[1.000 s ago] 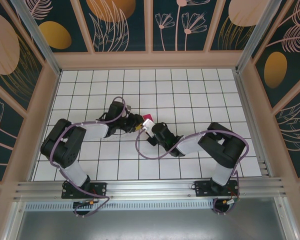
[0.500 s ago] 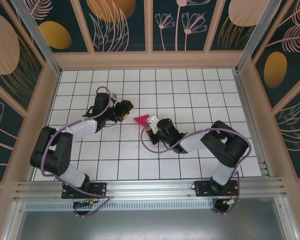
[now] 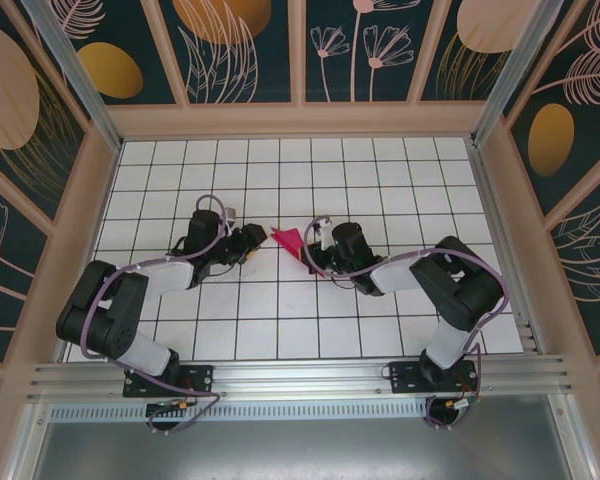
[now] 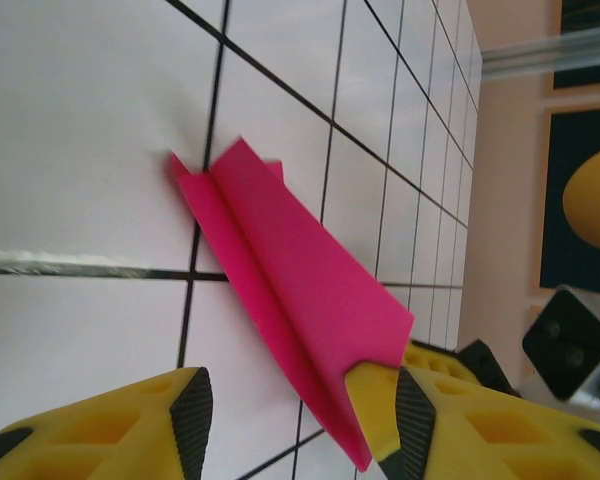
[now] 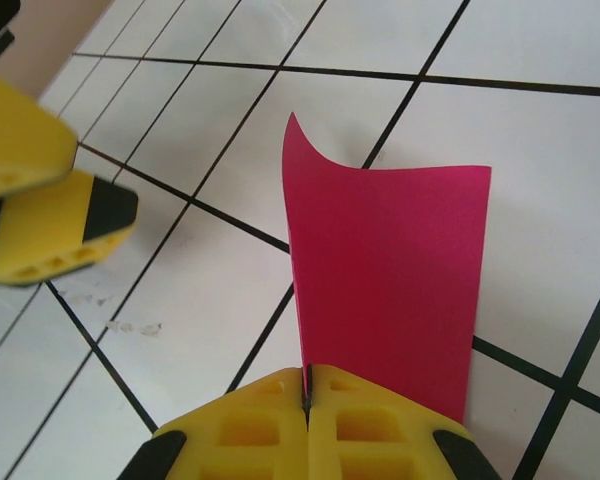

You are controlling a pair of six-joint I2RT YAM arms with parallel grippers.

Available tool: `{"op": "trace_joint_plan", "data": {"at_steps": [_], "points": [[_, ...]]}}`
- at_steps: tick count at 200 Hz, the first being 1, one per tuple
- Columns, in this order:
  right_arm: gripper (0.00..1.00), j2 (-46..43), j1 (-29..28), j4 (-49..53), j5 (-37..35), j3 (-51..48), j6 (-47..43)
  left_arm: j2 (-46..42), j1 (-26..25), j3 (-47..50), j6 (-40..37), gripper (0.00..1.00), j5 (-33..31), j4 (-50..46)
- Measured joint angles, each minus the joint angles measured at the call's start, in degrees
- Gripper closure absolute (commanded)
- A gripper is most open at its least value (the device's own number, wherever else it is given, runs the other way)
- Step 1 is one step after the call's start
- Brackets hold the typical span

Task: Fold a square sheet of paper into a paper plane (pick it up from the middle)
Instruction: Fold the wing for the fifth time at the center of the table.

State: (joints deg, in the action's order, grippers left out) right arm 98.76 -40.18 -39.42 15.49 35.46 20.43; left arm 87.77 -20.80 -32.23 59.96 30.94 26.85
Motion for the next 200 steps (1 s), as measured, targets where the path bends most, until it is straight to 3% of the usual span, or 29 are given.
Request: {"op": "trace_joint_plan", "data": {"at_steps": [78,200], "points": [[1.00,-0.02,1.81,-0.39,2.19,-0.79,9.16,5.33,-5.03,0.04,0.07,0.54,1.77,7.32],[1.00,4.13,4.55,-4.15,12.76,-1.95,21.00,9.55,-6.14,-0.15,0.70,0.62,3.21,11.08]]}}
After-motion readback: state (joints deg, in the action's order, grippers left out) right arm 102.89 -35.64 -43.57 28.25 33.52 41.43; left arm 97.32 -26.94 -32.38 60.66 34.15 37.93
